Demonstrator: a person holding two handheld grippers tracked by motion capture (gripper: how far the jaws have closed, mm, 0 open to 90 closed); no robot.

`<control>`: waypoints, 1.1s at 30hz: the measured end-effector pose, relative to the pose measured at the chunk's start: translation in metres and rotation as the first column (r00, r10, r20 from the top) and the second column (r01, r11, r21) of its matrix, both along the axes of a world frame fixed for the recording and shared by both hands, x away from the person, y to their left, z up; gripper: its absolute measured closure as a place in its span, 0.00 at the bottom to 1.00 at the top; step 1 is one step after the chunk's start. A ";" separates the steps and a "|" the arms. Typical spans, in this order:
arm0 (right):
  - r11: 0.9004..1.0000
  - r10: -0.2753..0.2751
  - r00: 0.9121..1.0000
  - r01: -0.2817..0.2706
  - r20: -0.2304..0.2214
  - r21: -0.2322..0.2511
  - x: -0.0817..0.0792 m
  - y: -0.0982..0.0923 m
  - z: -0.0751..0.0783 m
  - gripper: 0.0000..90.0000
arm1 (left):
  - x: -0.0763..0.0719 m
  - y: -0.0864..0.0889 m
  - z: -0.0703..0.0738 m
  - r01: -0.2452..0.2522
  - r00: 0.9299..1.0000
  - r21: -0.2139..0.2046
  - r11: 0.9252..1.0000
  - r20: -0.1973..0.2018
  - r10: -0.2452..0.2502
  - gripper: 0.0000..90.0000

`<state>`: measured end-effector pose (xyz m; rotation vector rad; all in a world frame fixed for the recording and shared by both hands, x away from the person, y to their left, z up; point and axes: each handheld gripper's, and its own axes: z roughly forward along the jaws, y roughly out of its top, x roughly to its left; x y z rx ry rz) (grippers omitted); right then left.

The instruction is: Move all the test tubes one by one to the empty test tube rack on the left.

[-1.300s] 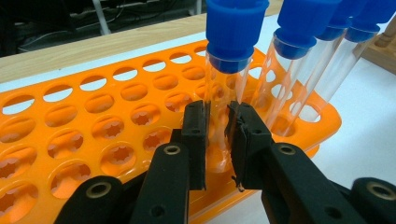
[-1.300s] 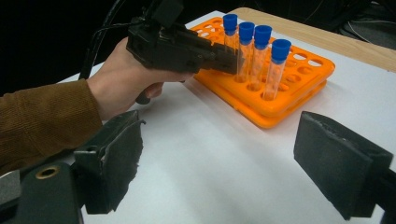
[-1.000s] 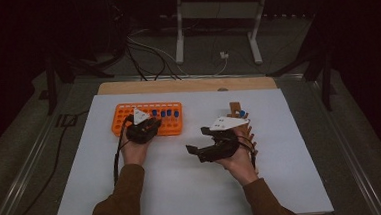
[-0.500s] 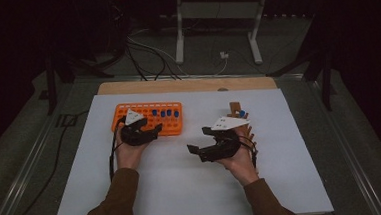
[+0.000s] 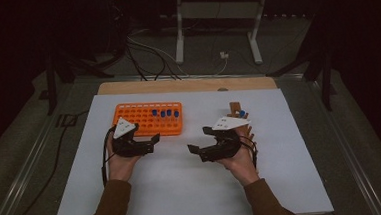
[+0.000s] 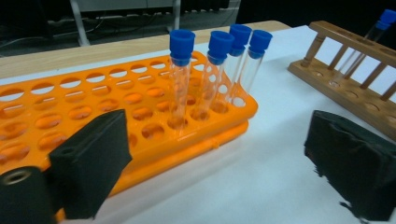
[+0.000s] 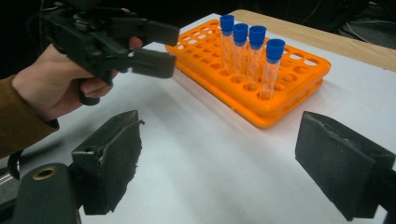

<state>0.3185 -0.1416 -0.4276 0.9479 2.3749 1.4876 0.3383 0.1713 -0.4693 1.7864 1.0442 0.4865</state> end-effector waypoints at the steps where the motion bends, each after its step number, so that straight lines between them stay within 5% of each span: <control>1: 1.000 0.001 1.000 -0.001 0.001 0.000 0.000 0.000 0.000 0.15 | -0.003 0.002 0.000 0.003 1.000 -0.002 1.000 -0.001 -0.003 0.04; 6: 1.000 -0.001 1.000 0.001 0.003 0.001 0.000 0.000 0.000 0.14 | -0.012 0.005 0.000 0.003 1.000 0.015 1.000 -0.014 -0.003 0.01; 20: 0.999 -0.032 0.999 0.032 0.016 0.002 0.005 -0.007 0.007 0.13 | -0.028 0.011 0.004 0.002 0.999 -0.018 1.000 0.042 -0.001 0.01; 33: 0.992 -0.126 0.991 0.126 0.044 -0.009 0.023 -0.037 0.021 0.12 | -0.028 0.014 0.001 -0.017 0.999 -0.010 1.000 0.048 0.018 0.01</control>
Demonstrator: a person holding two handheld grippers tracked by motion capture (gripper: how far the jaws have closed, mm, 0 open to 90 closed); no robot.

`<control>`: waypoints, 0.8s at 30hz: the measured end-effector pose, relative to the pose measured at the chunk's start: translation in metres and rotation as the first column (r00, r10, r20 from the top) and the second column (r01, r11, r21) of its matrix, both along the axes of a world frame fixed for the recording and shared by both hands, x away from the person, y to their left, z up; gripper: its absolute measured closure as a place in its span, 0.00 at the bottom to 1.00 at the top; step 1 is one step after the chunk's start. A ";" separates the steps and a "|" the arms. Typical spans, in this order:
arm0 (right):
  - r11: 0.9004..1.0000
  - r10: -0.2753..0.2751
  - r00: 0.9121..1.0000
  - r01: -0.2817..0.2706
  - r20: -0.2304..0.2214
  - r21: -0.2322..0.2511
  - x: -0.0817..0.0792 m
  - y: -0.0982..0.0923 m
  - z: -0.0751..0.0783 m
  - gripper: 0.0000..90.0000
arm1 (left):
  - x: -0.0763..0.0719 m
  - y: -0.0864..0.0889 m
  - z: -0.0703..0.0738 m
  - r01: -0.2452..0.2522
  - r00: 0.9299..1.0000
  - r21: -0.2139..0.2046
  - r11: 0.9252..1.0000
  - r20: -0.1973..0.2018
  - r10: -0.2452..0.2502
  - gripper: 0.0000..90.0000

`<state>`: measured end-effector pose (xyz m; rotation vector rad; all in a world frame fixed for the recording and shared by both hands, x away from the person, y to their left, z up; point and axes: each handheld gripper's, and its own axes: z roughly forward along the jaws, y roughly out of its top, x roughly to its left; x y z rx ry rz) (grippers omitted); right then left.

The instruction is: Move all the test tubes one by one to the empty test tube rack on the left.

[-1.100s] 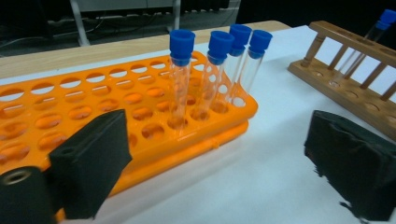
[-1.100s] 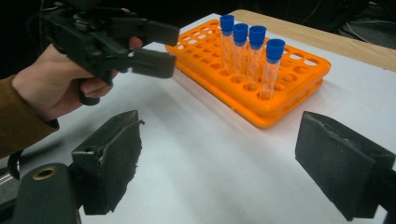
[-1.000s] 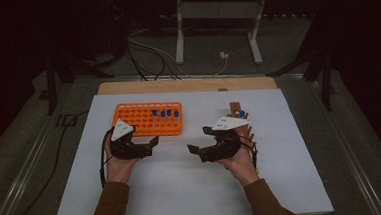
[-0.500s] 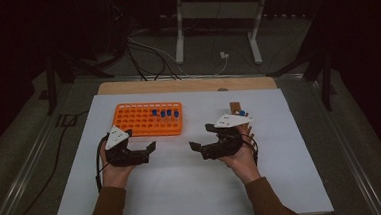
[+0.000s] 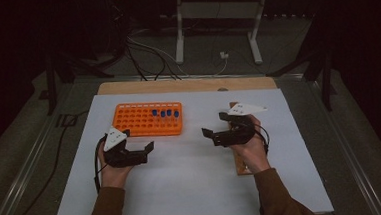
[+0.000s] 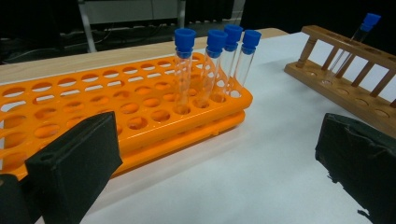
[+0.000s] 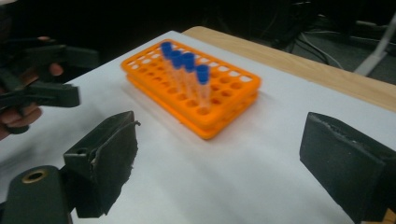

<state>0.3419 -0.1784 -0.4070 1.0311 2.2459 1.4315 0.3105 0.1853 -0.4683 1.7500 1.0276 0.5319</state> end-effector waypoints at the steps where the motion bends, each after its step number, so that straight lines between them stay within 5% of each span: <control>1: 1.000 -0.007 1.000 0.007 0.002 0.001 0.001 -0.003 0.001 0.12 | 0.000 0.000 0.000 -0.001 1.000 -0.001 1.000 0.001 0.001 0.01; 12: 0.995 -0.099 0.995 0.100 0.008 -0.019 0.017 -0.033 0.007 0.13 | 0.000 -0.002 0.000 0.001 1.000 0.008 1.000 0.004 -0.001 0.01; 24: 0.974 -0.226 0.974 0.225 -0.006 -0.013 0.036 -0.069 0.004 0.13 | -0.001 -0.003 0.000 -0.005 1.000 0.017 1.000 0.006 0.004 0.01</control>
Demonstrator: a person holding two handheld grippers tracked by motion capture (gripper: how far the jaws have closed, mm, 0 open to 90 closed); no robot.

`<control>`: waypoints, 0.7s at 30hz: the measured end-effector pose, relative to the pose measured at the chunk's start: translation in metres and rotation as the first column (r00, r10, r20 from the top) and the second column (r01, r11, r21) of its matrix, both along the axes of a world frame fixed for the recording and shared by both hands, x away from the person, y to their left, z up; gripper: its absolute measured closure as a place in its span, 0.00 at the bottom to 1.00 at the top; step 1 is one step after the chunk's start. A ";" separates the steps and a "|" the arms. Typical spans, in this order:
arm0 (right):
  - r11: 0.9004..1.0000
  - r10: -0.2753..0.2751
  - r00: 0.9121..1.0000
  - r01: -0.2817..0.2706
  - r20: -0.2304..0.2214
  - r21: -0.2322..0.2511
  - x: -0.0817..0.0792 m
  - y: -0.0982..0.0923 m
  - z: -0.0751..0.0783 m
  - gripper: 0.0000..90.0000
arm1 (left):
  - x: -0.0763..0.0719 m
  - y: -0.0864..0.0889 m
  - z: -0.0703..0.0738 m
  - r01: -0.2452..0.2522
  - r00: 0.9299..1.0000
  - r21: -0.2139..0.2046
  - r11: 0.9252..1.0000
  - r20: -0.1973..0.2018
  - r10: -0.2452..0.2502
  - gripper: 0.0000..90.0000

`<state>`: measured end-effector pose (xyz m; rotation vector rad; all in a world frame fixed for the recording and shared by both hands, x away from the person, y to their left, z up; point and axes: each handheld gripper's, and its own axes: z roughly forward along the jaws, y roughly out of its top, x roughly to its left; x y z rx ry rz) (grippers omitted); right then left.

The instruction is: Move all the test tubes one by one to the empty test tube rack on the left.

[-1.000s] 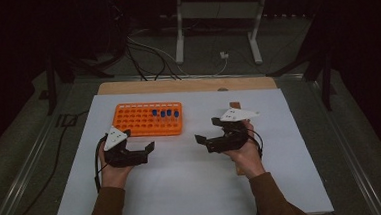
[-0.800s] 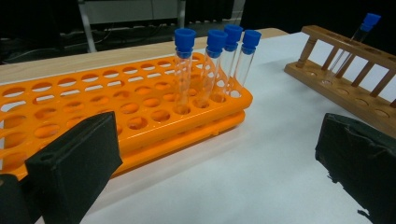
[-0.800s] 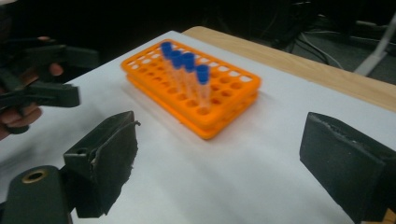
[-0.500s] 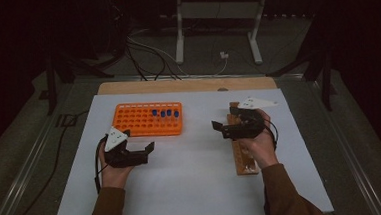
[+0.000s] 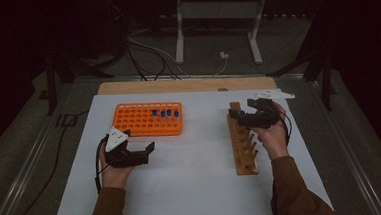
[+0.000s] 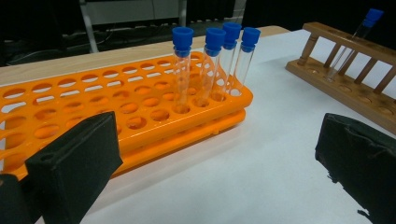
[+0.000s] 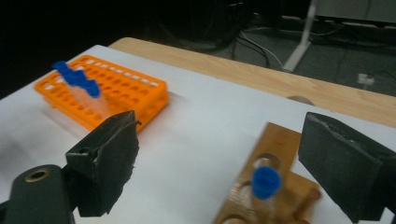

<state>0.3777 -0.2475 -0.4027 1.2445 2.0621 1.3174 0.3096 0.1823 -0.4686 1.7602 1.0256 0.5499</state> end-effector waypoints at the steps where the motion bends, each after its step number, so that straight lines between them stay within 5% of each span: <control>1: 1.000 -0.007 1.000 0.007 0.000 -0.003 0.001 -0.002 -0.001 0.14 | 0.000 0.000 0.000 0.000 1.000 0.000 1.000 0.000 0.000 0.01; 12: 0.998 -0.044 0.998 0.042 -0.048 -0.056 0.011 -0.010 -0.023 0.26 | -0.001 -0.002 0.000 0.003 1.000 0.015 1.000 0.002 -0.003 0.01; 21: 0.996 -0.040 0.995 0.033 -0.087 -0.078 0.013 -0.010 -0.044 0.57 | -0.001 -0.004 0.000 0.005 1.000 0.026 1.000 0.004 -0.005 0.01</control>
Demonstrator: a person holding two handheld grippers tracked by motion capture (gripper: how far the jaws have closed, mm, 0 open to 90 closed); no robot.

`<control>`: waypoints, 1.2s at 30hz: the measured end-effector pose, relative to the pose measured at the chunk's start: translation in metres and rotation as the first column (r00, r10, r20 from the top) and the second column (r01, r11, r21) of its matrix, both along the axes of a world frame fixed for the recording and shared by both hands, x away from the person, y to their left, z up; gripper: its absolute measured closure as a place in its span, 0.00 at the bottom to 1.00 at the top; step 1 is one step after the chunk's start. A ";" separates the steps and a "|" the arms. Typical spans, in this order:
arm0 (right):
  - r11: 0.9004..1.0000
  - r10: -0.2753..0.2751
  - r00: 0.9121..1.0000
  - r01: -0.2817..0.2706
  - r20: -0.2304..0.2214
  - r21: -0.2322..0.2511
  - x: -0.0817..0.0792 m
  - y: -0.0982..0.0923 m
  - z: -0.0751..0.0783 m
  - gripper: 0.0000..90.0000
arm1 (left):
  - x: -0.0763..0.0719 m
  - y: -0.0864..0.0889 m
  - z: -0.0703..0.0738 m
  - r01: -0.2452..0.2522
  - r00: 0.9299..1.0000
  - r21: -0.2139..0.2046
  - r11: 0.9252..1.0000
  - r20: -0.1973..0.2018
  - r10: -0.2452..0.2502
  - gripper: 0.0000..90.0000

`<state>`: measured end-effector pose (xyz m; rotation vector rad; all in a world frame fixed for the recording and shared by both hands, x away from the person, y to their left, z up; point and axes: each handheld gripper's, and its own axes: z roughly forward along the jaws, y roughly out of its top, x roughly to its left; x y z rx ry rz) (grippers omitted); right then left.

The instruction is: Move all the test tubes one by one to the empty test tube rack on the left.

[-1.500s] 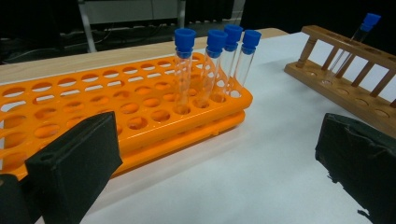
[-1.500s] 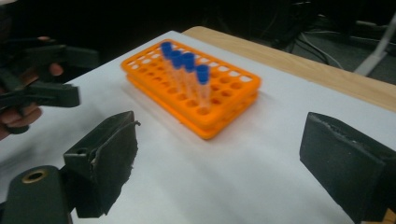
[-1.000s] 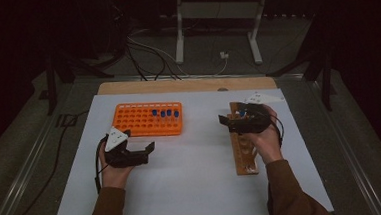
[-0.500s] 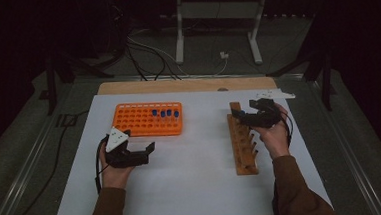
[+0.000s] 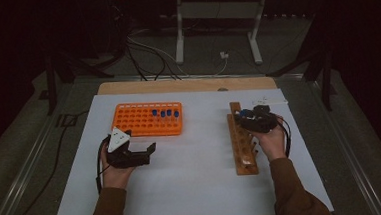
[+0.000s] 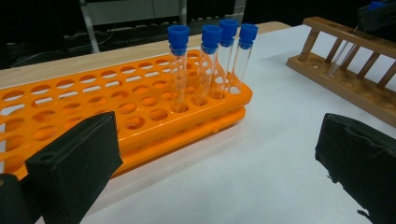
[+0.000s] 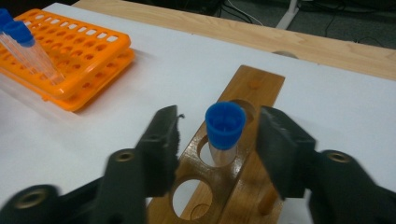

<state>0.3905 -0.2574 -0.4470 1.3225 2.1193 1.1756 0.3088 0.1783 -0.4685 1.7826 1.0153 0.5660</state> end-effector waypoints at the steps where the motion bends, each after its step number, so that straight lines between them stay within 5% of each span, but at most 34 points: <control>1: 1.000 -0.001 1.000 0.001 -0.003 -0.003 0.000 0.000 -0.001 0.59 | 0.000 0.000 0.000 0.000 1.000 0.001 1.000 0.000 0.000 0.01; 13: 0.999 -0.010 1.000 0.011 0.013 -0.053 -0.002 0.005 -0.005 0.84 | 0.000 -0.001 0.000 0.001 1.000 0.002 1.000 -0.001 -0.001 0.01; 36: 0.997 -0.003 0.997 0.008 0.075 -0.072 -0.009 0.006 0.020 0.85 | 0.000 -0.002 -0.001 0.008 1.000 0.004 1.000 -0.004 -0.008 0.01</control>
